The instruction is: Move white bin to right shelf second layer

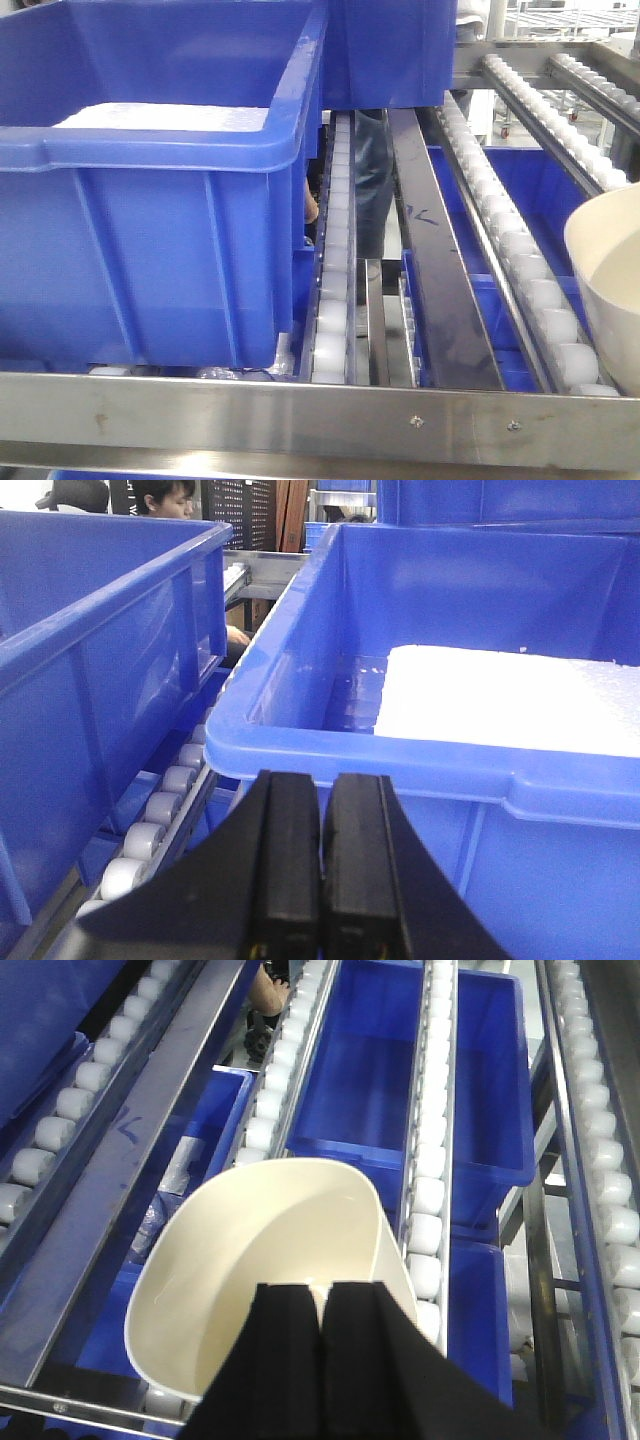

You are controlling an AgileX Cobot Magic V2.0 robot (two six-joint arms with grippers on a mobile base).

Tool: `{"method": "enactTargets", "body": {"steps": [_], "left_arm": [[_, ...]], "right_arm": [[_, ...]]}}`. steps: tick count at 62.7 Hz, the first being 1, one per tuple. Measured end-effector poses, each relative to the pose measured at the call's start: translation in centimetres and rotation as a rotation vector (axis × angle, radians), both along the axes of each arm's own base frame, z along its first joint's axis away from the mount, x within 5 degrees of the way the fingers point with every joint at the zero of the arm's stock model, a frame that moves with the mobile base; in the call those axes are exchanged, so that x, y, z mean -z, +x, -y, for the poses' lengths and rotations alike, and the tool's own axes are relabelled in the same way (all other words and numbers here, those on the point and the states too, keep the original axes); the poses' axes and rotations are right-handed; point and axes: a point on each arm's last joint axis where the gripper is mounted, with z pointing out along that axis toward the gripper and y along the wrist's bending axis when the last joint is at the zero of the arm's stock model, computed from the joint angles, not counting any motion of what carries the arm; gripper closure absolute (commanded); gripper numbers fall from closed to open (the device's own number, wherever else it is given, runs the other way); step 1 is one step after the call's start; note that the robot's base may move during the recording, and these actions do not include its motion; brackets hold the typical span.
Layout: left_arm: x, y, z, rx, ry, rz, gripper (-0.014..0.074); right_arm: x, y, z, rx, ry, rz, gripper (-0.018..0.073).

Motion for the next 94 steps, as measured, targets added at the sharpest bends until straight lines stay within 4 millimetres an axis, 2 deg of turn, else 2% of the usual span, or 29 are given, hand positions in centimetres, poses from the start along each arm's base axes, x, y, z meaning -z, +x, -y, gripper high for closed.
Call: {"method": "enactTargets", "body": {"steps": [24, 39, 57, 94], "left_arm": [[0.0, 0.0, 0.0, 0.000, 0.000, 0.000, 0.0512], [0.0, 0.0, 0.0, 0.000, 0.000, 0.000, 0.0512], [0.0, 0.0, 0.0, 0.000, 0.000, 0.000, 0.0512], [0.0, 0.0, 0.0, 0.000, 0.000, 0.000, 0.0512]], "right_arm": [[0.1, 0.1, 0.2, -0.009, -0.094, 0.044, 0.0508], [4.3, -0.6, 0.1, 0.006, 0.021, 0.093, 0.0508], [9.0, -2.1, 0.3, 0.024, 0.035, 0.162, 0.0508], [8.6, -2.2, 0.3, 0.027, 0.041, 0.235, 0.0508]]}}
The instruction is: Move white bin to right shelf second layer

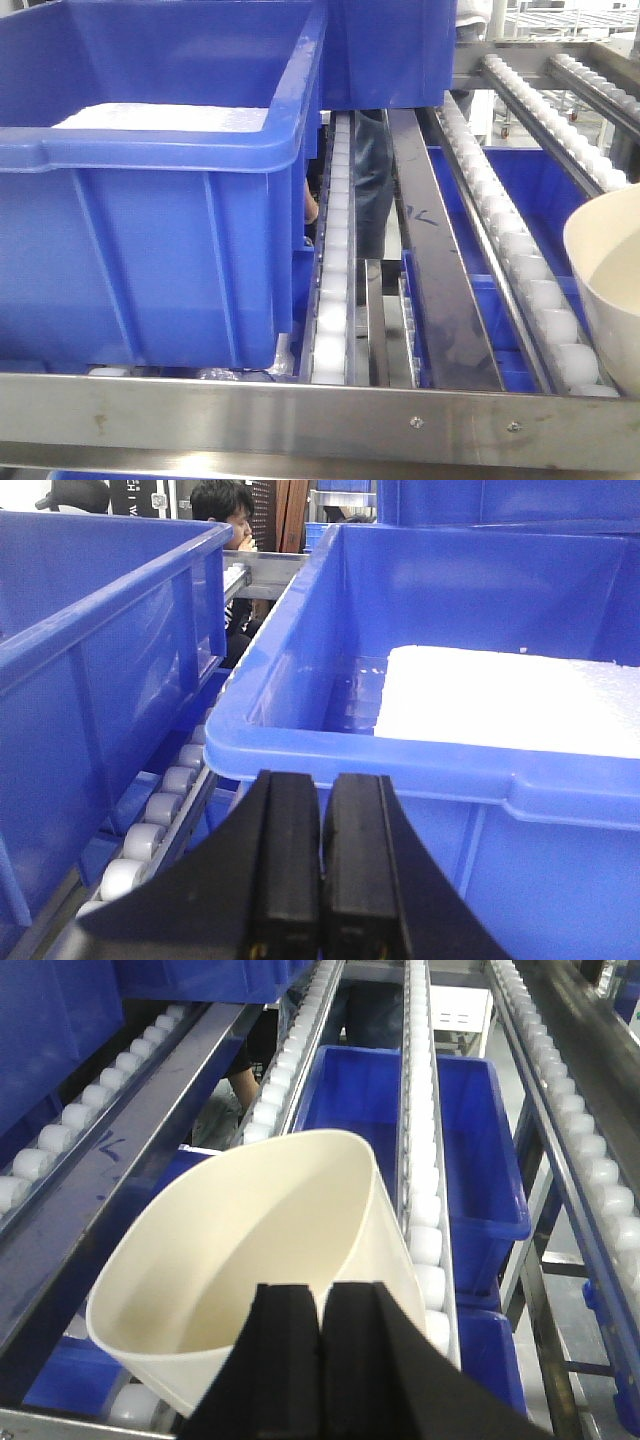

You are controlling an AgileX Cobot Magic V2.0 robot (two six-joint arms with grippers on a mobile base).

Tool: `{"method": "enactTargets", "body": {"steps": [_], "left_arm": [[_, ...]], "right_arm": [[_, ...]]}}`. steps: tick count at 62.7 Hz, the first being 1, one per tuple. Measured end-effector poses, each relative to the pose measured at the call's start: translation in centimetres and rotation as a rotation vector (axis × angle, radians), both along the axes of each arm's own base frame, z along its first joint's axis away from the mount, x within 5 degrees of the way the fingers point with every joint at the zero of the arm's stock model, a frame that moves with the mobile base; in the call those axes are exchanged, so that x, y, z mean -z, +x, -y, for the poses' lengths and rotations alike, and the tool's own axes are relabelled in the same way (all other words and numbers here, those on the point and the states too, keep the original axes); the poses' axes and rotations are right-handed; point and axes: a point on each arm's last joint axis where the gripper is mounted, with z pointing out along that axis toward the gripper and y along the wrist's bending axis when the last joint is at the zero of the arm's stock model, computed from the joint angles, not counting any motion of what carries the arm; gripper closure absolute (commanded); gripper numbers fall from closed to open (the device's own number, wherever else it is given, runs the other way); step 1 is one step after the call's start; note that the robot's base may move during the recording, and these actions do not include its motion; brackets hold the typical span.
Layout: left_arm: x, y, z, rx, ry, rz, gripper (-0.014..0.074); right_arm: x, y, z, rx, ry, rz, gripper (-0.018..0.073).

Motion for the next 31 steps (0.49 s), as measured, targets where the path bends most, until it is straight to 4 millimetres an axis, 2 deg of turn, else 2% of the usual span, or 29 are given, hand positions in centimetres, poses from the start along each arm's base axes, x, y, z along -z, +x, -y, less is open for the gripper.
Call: {"method": "enactTargets", "body": {"steps": [18, 31], "left_arm": [[0.0, 0.0, 0.0, 0.000, 0.000, 0.000, 0.0512], [0.0, 0.0, 0.0, 0.000, 0.000, 0.000, 0.0512]], "right_arm": [[-1.0, 0.1, 0.0, 0.005, 0.010, 0.114, 0.0508], [-1.1, 0.1, 0.0, 0.006, 0.011, 0.125, 0.0508]]}}
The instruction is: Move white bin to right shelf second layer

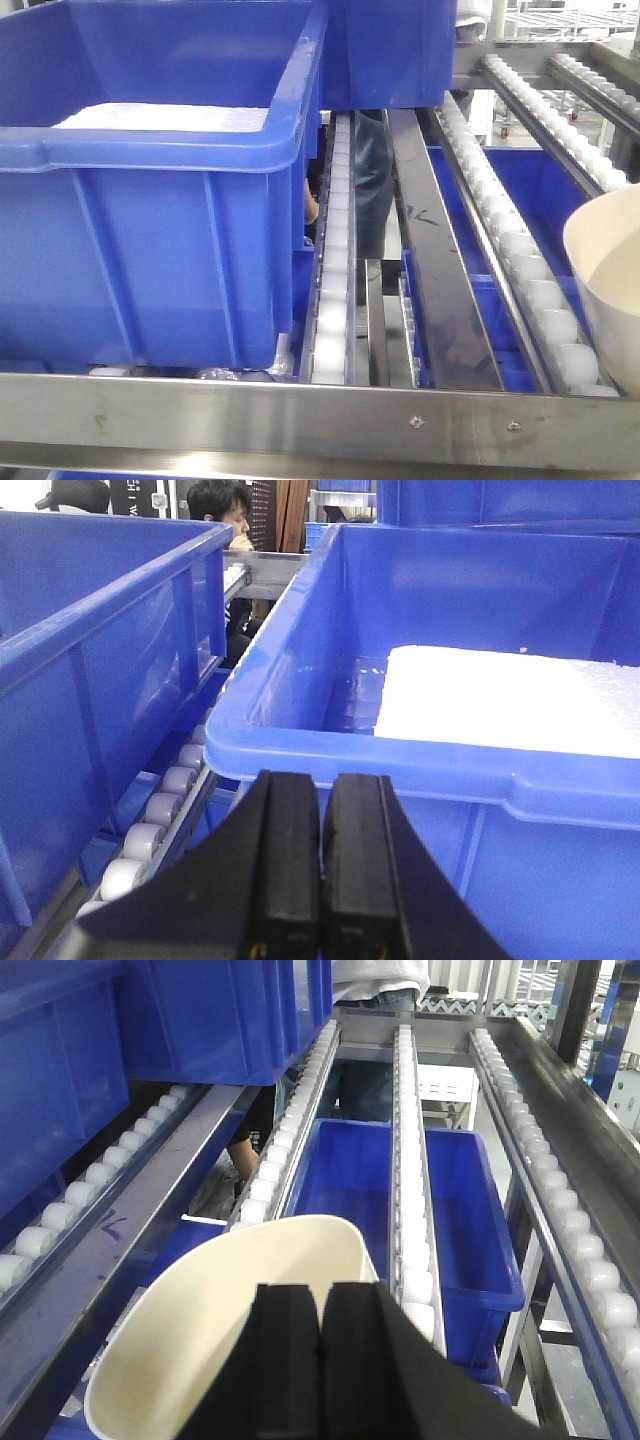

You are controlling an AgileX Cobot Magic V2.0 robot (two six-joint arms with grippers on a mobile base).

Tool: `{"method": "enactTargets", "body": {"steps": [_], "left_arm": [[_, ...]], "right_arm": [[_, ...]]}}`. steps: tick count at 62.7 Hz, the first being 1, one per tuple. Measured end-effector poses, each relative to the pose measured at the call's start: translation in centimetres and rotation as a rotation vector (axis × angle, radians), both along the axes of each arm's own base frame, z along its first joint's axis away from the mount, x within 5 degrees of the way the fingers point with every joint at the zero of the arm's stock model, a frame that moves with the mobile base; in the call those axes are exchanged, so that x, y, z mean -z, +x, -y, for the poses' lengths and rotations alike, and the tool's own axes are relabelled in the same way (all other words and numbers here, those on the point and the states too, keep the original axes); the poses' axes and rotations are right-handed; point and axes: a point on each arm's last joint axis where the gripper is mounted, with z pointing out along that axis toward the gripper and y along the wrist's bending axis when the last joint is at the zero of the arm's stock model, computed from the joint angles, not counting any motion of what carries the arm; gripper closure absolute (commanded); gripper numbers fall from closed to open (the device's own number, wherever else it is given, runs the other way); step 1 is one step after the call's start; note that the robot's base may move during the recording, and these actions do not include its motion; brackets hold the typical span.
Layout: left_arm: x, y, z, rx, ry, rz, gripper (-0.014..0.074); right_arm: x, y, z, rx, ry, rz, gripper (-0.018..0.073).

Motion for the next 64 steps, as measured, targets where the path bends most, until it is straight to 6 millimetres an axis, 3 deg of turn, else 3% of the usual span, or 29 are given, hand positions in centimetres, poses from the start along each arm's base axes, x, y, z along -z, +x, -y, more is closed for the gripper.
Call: {"method": "enactTargets", "body": {"steps": [64], "left_arm": [[0.00, 0.00, 0.00, 0.000, 0.002, 0.000, 0.0512]], "right_arm": [[-0.03, -0.01, 0.00, 0.000, 0.000, 0.003, 0.0508]]}}
